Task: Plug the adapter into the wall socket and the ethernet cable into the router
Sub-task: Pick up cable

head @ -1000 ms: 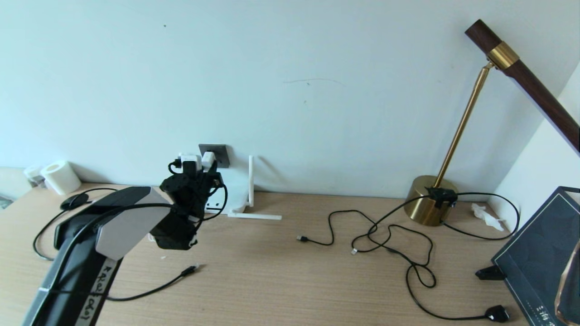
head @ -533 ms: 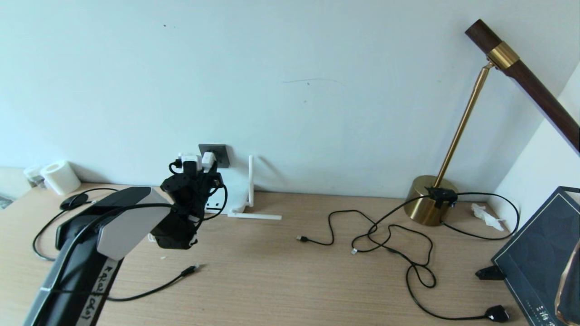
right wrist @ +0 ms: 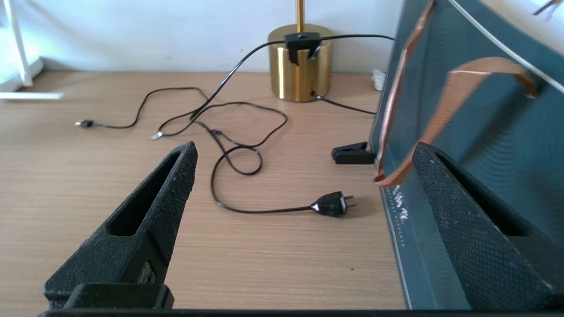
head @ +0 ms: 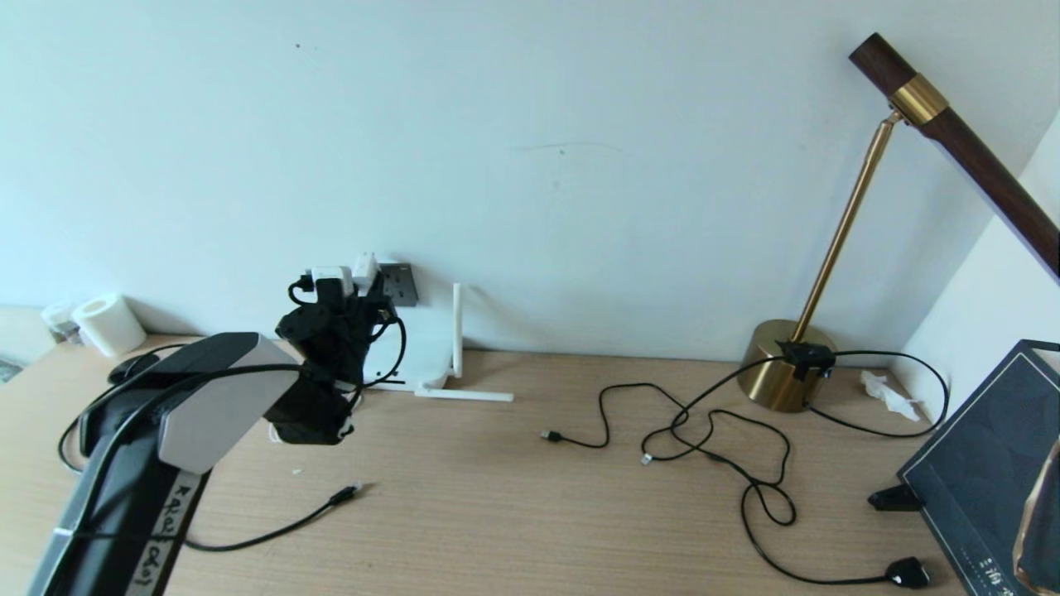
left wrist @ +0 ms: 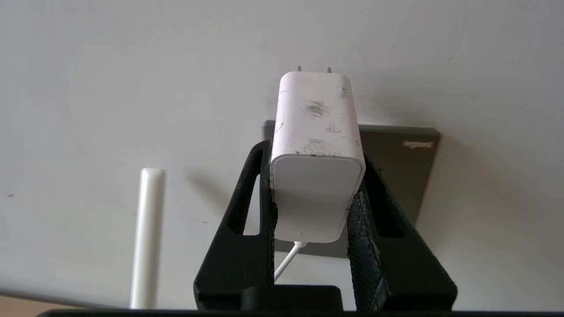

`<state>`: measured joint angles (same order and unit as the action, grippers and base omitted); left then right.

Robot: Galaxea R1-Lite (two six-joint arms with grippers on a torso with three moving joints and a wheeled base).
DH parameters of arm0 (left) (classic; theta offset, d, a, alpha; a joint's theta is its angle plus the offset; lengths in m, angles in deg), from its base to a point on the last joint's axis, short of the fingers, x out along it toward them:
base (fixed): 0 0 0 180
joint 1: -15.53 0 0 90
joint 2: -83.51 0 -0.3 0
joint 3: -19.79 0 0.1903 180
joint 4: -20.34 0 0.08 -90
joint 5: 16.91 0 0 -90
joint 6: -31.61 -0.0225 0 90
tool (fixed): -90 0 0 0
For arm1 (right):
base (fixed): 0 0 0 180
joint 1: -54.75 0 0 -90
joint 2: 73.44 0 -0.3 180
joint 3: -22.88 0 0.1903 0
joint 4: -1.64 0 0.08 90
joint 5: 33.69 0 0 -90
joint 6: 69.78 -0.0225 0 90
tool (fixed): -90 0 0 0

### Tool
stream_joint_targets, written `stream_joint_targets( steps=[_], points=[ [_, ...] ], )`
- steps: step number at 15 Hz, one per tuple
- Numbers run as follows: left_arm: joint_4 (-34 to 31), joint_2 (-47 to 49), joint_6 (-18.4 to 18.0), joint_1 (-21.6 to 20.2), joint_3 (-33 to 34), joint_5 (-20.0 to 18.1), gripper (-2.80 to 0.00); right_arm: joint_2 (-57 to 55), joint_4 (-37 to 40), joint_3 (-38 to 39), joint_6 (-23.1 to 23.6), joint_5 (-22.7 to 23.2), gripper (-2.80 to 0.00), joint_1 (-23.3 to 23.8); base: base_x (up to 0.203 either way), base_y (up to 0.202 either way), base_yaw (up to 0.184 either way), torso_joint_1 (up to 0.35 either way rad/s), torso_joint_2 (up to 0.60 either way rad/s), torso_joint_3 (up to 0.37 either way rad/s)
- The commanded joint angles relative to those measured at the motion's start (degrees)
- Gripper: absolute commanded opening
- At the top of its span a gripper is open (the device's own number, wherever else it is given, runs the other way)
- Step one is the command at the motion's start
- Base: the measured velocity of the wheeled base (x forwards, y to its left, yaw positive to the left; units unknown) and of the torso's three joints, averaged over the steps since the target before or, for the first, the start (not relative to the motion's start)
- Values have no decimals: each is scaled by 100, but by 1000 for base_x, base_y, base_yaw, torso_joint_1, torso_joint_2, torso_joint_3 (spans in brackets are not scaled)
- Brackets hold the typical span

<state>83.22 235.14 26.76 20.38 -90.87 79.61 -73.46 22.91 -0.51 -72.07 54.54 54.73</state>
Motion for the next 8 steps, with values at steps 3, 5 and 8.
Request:
stream_joint_targets(
  steps=[3, 5, 8],
  points=[
    [98, -108, -16, 30, 327, 24, -280, 2, -1, 64, 1, 1, 0, -6, 0, 0, 0, 0, 0, 0],
    [141, -167, -16, 50, 522, 24, -280, 2, -1, 65, 1, 1, 0, -6, 0, 0, 0, 0, 0, 0],
    [141, -221, -16, 51, 599, 24, -280, 2, -1, 64, 1, 1, 0, -6, 0, 0, 0, 0, 0, 0]
  ],
)
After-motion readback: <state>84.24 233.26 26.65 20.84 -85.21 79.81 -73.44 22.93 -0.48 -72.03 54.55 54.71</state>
